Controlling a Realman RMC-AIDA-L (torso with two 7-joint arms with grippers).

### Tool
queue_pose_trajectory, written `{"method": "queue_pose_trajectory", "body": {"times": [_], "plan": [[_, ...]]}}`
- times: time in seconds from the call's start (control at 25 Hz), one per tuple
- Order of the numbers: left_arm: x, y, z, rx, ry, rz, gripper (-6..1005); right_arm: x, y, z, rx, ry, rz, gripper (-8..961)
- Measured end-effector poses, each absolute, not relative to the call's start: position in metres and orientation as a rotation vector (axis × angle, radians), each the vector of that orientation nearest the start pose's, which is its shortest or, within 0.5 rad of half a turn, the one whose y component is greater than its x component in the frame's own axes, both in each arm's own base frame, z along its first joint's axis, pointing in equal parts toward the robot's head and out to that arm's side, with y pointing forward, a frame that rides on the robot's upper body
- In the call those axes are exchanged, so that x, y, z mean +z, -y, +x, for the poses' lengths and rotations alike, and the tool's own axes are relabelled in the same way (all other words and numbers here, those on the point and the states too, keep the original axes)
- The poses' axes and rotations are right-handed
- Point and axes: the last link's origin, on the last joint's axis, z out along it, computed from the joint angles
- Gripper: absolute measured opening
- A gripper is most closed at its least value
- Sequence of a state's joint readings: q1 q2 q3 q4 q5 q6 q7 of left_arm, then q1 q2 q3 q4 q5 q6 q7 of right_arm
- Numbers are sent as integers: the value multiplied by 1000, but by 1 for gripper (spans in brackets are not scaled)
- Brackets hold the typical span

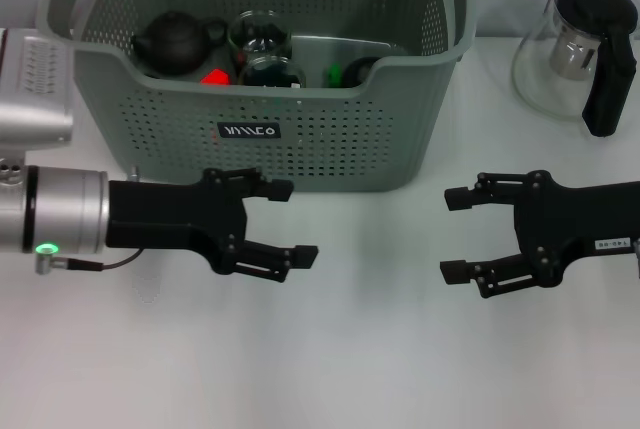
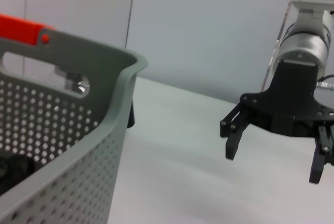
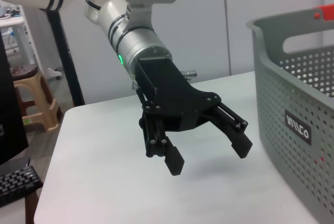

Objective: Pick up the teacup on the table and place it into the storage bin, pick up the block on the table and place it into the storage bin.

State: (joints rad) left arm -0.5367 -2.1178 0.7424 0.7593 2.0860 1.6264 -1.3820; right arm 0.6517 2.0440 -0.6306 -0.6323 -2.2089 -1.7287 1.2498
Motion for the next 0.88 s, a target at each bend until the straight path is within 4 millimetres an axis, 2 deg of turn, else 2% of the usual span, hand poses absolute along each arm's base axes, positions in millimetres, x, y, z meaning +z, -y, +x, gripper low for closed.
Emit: {"method": "queue_pose_trajectory", "body": {"times": [0.36,0.88], "plan": [[4,-316,-263,-577,541,-2839,952,-7,-339,229,561,-265,-3016,939],[5,-315,-263,-583,542,-2839,952,-10,-340,227,546,-271,-3023,939]]}}
